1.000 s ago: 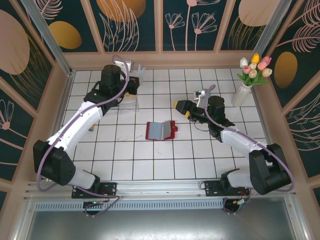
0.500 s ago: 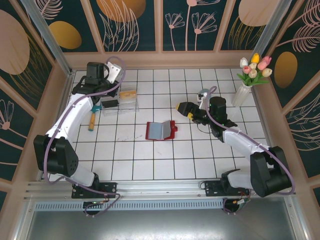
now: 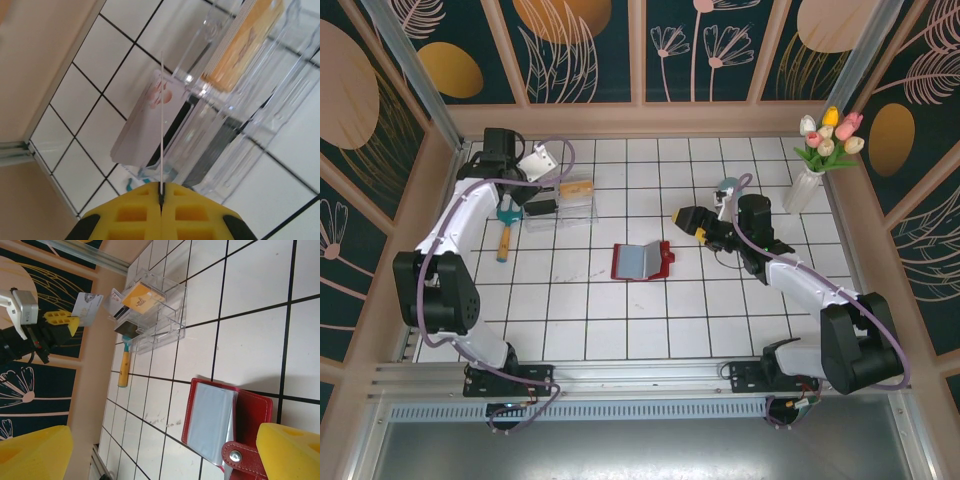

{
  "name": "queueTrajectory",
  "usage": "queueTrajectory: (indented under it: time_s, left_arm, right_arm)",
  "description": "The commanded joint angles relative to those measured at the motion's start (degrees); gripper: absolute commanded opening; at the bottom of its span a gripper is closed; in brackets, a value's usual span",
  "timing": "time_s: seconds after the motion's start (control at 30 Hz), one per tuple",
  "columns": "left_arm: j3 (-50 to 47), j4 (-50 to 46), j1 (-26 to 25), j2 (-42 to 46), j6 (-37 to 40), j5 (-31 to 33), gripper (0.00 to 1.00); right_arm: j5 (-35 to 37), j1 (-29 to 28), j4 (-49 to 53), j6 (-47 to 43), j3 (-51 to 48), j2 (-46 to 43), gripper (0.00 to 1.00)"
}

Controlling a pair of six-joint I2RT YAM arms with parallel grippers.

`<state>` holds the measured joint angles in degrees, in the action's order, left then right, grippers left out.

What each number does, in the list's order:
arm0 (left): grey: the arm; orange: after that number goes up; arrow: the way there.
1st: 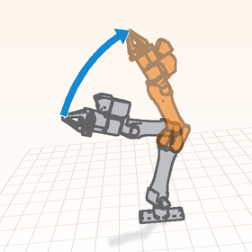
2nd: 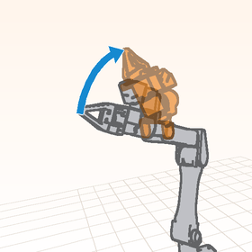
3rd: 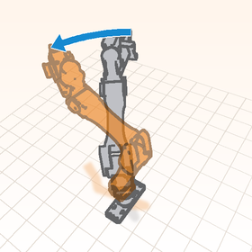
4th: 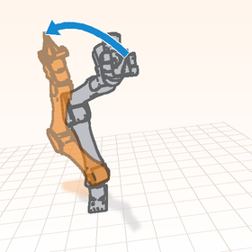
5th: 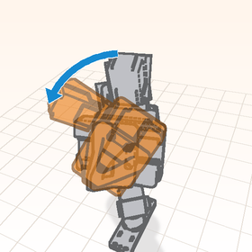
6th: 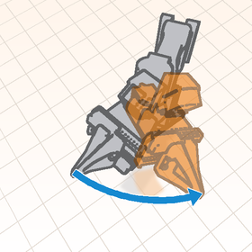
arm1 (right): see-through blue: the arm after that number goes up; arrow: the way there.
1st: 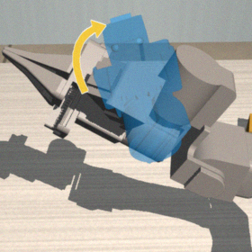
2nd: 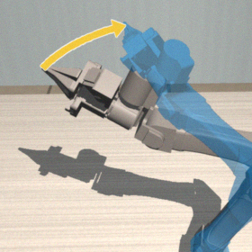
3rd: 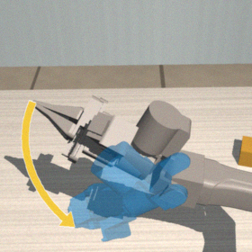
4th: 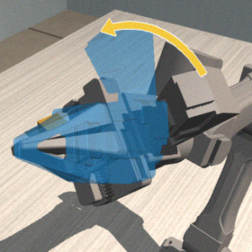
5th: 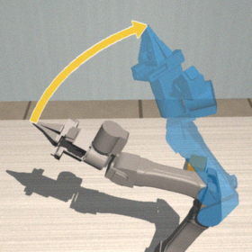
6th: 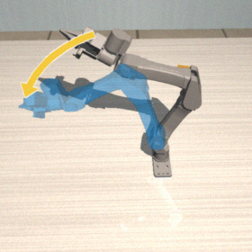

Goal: Take the credit cards out of the card holder

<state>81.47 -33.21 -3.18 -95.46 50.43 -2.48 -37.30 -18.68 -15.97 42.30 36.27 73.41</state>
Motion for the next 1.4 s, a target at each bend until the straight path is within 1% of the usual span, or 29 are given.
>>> queueTrajectory:
  time_s: [0.0,0.1,0.23,0.37,0.77,1.27,1.37]
  left_arm:
    - [2.8,-2.3,1.7,-2.0,9.4,-1.1,0.0]
    - [4.7,-3.7,3.1,-2.4,11.5,-4.3,0.0]
    - [9.5,-8.6,3.4,-6.9,11.8,-8.0,0.0]
    - [12.9,-11.8,3.4,-9.9,11.6,-9.9,0.0]
    - [13.3,-11.4,3.4,-12.0,13.5,-7.1,0.0]
    - [13.0,-10.6,3.5,-13.2,14.9,-5.4,0.0]
    - [12.8,-10.2,3.4,-13.1,15.1,-5.8,0.01]
  right_arm:
    - [0.8,0.6,0.4,0.4,1.4,-0.7,0.95]
    - [0.8,0.5,0.5,0.9,1.7,-0.5,0.95]
    - [0.7,0.5,1.7,0.7,2.6,0.3,0.95]
    - [0.6,0.6,2.3,0.7,3.5,0.6,0.95]
    - [0.1,0.5,3.1,0.6,4.8,1.4,0.94]
    - [0.6,0.5,4.5,0.1,5.1,0.4,0.94]
    - [0.8,0.5,4.5,0.0,4.9,0.1,0.94]
